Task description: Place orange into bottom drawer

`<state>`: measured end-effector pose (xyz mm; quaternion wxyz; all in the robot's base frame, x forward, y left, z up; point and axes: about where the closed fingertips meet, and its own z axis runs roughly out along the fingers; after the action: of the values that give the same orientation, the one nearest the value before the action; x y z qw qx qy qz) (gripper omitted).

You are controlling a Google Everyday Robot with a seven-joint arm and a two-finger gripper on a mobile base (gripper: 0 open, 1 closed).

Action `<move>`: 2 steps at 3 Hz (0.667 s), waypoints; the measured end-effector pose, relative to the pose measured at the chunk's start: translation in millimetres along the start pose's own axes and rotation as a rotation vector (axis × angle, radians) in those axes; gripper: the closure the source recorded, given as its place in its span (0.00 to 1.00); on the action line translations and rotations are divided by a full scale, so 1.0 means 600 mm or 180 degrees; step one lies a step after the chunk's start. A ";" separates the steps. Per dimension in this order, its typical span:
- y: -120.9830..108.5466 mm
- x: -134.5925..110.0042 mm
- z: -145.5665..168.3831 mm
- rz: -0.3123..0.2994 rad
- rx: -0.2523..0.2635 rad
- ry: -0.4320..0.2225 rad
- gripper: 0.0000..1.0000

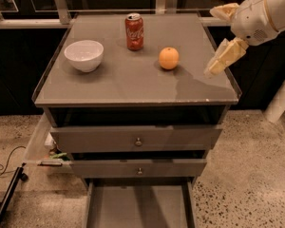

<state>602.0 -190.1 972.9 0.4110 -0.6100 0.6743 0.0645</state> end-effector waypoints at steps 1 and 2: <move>-0.009 -0.008 0.050 -0.0025 -0.0073 -0.0097 0.00; -0.018 -0.019 0.117 0.0039 -0.0274 -0.0343 0.00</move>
Offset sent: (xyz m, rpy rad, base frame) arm 0.0681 0.0718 -0.0520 0.1809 0.0899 0.1515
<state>643.8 -142.9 938.7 0.4197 -0.6187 0.6516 0.1287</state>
